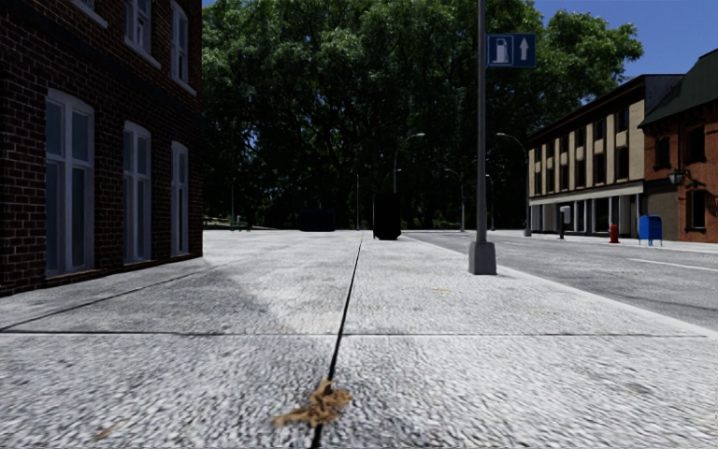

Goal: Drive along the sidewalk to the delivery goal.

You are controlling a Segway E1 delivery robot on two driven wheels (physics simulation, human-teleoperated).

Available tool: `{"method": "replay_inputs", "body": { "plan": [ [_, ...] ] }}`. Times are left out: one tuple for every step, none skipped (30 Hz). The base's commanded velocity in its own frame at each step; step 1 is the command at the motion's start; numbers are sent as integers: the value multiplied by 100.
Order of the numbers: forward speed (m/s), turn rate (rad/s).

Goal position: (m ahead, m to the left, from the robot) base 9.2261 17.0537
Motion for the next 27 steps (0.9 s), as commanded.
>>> {"method": "replay_inputs", "body": {
  "plan": [
    [200,0],
    [200,0],
    [200,0],
    [200,0],
    [200,0],
    [200,0],
    [200,0],
    [200,0],
    [200,0],
    [200,0],
    [200,0],
    [200,0],
    [200,0],
    [200,0],
    [200,0],
    [200,0],
    [200,0],
    [200,0],
    [200,0],
    [200,0],
    [200,0],
    [200,0],
    [200,0],
    [200,0],
    [200,0],
    [200,0],
    [200,0]
  ]
}}
